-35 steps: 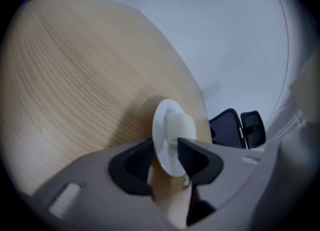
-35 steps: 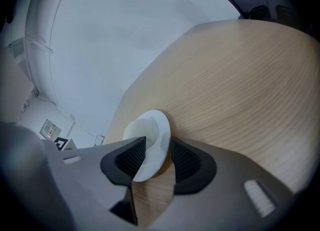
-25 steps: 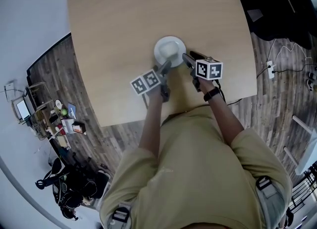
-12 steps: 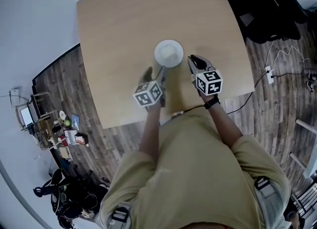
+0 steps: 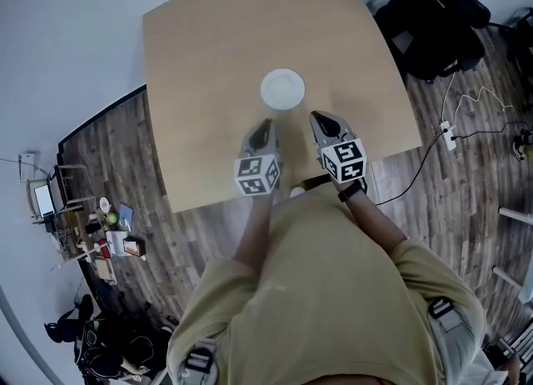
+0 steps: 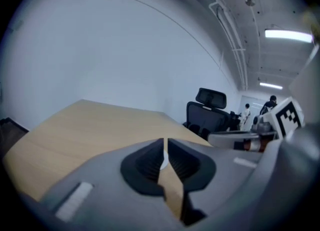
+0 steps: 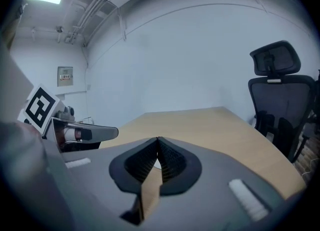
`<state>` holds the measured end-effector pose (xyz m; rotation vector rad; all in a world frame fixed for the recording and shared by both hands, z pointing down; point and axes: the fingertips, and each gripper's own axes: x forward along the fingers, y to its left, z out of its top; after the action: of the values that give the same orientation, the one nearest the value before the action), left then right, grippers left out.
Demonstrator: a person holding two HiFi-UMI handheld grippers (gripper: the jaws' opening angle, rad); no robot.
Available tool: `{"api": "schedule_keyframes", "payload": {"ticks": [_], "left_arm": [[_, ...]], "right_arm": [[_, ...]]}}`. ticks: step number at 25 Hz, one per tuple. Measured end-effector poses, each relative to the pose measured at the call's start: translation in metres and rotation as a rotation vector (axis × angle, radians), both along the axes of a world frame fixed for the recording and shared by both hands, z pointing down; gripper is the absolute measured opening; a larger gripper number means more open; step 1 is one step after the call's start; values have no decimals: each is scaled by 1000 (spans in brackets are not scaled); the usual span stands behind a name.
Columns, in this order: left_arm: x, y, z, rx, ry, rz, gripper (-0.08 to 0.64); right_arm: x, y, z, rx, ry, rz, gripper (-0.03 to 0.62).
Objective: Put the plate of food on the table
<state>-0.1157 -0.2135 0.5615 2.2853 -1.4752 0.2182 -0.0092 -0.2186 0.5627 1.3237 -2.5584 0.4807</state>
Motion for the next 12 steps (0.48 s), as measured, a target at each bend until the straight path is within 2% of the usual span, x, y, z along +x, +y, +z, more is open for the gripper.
{"api": "schedule_keyframes", "payload": {"ticks": [7,12], "left_arm": [[-9,25,-18,88,-67,-50,2],[-13,28,-27,117,-67,-65,2]], "right_arm": [[8,18,-33,128,10,45,5],[11,21,-39,144,12,58,5]]}}
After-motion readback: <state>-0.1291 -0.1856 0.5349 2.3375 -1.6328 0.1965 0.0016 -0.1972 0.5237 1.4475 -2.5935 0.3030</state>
